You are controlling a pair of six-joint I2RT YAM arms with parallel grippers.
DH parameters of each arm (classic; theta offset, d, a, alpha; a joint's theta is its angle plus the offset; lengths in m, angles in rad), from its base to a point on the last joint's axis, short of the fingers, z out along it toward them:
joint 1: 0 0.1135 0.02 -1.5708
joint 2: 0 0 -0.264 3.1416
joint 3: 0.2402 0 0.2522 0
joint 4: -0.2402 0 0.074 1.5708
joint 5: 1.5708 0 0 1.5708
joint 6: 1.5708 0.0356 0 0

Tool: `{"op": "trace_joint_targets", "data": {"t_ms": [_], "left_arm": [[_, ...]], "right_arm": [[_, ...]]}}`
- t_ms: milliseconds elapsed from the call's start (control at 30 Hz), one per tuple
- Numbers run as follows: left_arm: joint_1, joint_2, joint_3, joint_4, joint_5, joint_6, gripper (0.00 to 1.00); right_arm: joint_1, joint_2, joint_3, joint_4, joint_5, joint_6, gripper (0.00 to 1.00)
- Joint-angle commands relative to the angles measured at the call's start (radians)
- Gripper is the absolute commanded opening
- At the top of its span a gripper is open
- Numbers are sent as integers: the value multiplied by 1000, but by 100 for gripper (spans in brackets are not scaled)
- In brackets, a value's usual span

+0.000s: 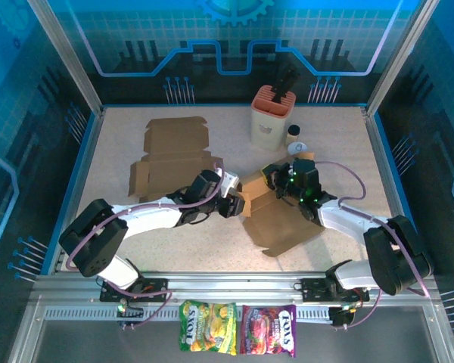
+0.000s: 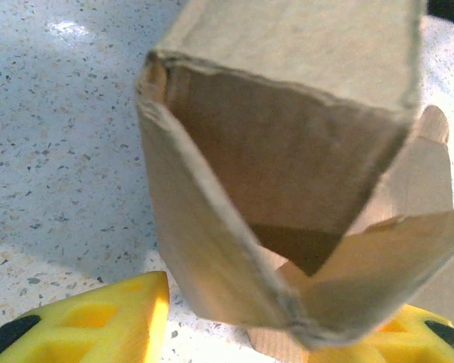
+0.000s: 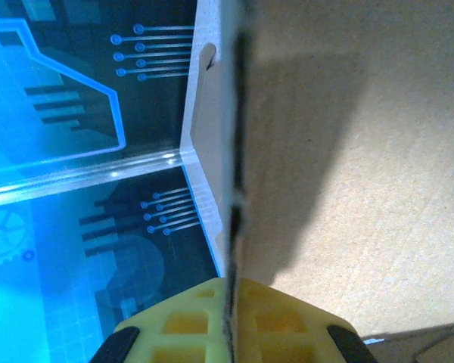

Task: Fold the paper box

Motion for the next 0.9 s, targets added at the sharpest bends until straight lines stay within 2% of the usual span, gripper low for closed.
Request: {"op": "trace_joint_targets", "data": {"t_ms": [0,267,533,867], "left_arm": [[-15,12,-3,49,-54,-34,48],[-32,35,-7,74,-82,-67,39],[-91,54,16,55,-201,-98,28],[-134,109,81,12,-352,-192,32]], "right_arm": [[17,18,-41,142,61,25,0],[21,35,-99,247,69,17,0],[25,41,-115,280,69,25,0],[39,38,-132,317,83,39,0]]}}
